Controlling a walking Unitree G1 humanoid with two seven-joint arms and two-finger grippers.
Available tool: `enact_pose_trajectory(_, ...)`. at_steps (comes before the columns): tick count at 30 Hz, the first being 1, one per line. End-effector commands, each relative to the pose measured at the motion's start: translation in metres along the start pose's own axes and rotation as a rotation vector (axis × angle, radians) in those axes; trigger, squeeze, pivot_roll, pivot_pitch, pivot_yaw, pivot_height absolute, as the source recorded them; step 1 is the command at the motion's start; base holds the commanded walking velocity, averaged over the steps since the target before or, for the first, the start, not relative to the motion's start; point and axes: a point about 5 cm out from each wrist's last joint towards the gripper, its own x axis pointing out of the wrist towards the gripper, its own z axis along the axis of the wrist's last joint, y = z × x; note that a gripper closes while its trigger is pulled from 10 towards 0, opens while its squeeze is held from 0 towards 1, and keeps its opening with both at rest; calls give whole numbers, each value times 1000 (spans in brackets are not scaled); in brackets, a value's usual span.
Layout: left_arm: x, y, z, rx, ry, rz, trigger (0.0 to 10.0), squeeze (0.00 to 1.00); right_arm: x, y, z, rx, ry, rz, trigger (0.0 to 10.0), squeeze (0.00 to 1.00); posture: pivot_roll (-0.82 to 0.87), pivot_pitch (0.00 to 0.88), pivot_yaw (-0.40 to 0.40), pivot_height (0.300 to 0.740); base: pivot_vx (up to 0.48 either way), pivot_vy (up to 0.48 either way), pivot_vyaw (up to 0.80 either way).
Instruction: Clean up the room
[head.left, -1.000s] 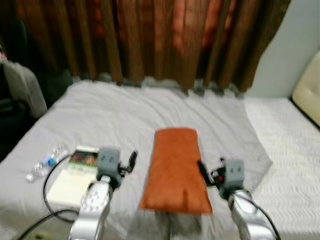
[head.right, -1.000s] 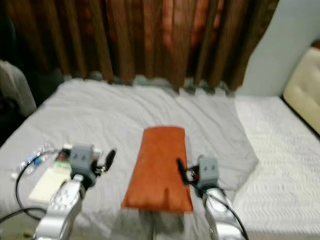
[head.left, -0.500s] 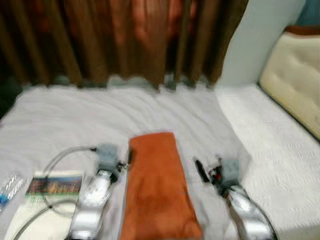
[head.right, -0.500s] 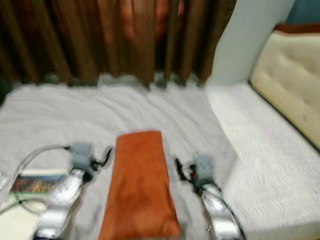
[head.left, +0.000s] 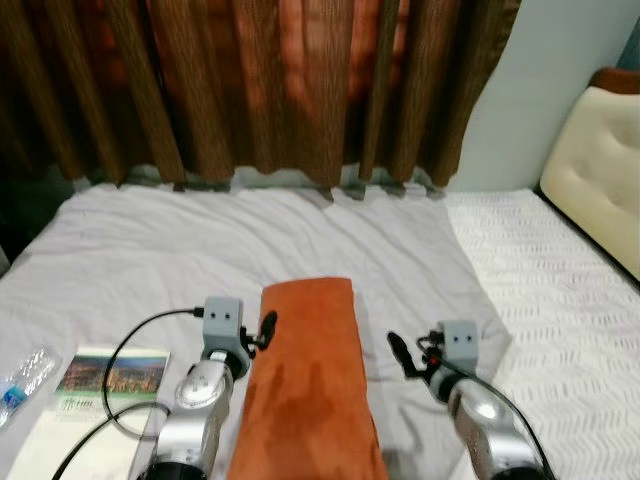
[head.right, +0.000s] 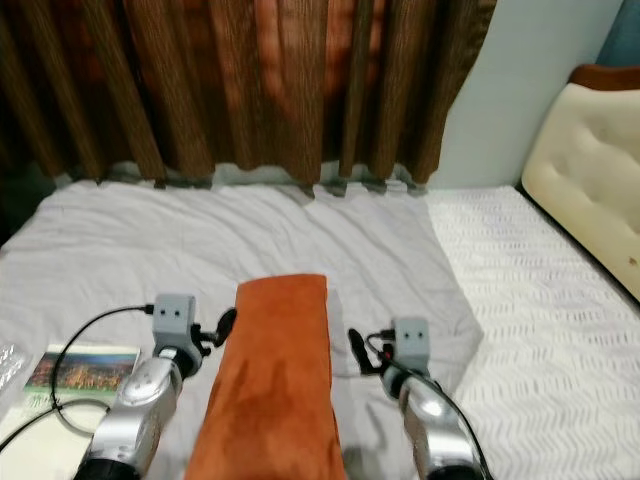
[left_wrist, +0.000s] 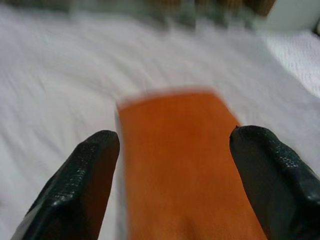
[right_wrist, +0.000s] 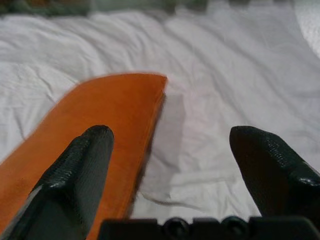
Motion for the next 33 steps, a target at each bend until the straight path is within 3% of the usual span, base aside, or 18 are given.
enact_pose_trajectory(1,0,11,-21,-134,110,16,10000,0,4,6,-5,52,29,20,10000,0,78,154,-64,740,0,0,0)
enact_pose_trajectory(2,2,14,-22,-187,123,24,10000,0,6,7,-7,65,39,24,10000,0,78,154,-64,740,0,0,0)
enact_pose_trajectory(4,4,24,-20,-270,125,74,10000,0,8,11,-11,103,62,35,10000,0,66,228,-66,740,0,0,0)
enact_pose_trajectory(5,6,33,-11,-355,89,113,10000,0,12,17,-10,151,70,41,10000,0,56,300,-67,740,0,0,0)
enact_pose_trajectory(6,6,33,-11,-355,89,113,10000,0,12,17,-10,151,70,41,10000,0,56,300,-67,740,0,0,0)
enact_pose_trajectory(10,8,37,10,-429,-6,61,10000,0,17,20,-1,240,35,37,10000,0,48,376,-69,740,0,0,0)
enact_pose_trajectory(11,8,43,28,-509,-85,10,10000,0,23,23,10,292,-6,40,10000,0,44,444,-69,740,0,0,0)
enact_pose_trajectory(17,2,56,45,-584,-181,-30,10000,0,31,31,25,362,-55,71,10000,0,30,464,-72,740,0,0,0)
enact_pose_trajectory(23,-2,60,34,-624,-139,-45,10000,0,36,41,39,384,-88,143,10000,0,32,453,-84,740,0,0,0)
enact_pose_trajectory(33,22,32,38,-682,-68,-135,10000,0,42,57,35,441,-19,212,10000,0,37,530,-83,740,0,0,0)
